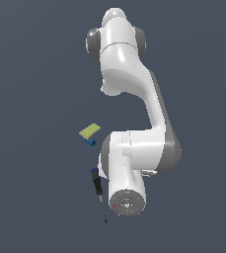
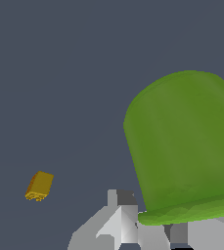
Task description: Pick up a designated object from a clutter of objects.
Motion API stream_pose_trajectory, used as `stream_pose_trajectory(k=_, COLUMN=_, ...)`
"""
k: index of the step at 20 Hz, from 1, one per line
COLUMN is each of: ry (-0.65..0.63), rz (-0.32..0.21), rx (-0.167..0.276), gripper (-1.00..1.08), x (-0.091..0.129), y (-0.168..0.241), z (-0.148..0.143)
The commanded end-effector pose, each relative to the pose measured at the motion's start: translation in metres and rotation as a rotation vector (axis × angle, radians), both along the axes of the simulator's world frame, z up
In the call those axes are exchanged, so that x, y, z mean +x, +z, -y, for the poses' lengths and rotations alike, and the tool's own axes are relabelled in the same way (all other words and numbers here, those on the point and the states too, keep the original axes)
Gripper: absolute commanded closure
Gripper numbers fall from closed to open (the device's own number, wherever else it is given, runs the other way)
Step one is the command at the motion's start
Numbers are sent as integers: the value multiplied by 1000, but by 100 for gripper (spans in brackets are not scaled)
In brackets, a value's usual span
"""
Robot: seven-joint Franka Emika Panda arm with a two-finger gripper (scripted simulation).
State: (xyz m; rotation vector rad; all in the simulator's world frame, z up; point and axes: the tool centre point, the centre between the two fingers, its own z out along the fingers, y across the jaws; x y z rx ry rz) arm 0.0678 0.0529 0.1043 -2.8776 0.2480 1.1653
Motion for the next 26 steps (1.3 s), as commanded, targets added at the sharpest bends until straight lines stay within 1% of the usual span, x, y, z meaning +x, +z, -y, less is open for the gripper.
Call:
stream_pose_trajectory(k=1, ry=27, rz=61, rx=23, gripper=108, x=13, y=15, z=-7)
stream_pose_trajectory(k=8, ry=104, rz=225, rx=88, gripper=108, x=40, y=57, z=-27)
stream_pose_trajectory(k=15, ry=185, rz=402, rx=158, gripper=108, x=59, y=107, z=-47)
stream_pose_trajectory(k=20, ry=249, rz=541, rx=213, gripper=108, x=67, y=150, z=-61)
stream_pose_trajectory(k=26, ry=323, rz=704, rx=276, gripper=108, x=66, y=201, z=-74)
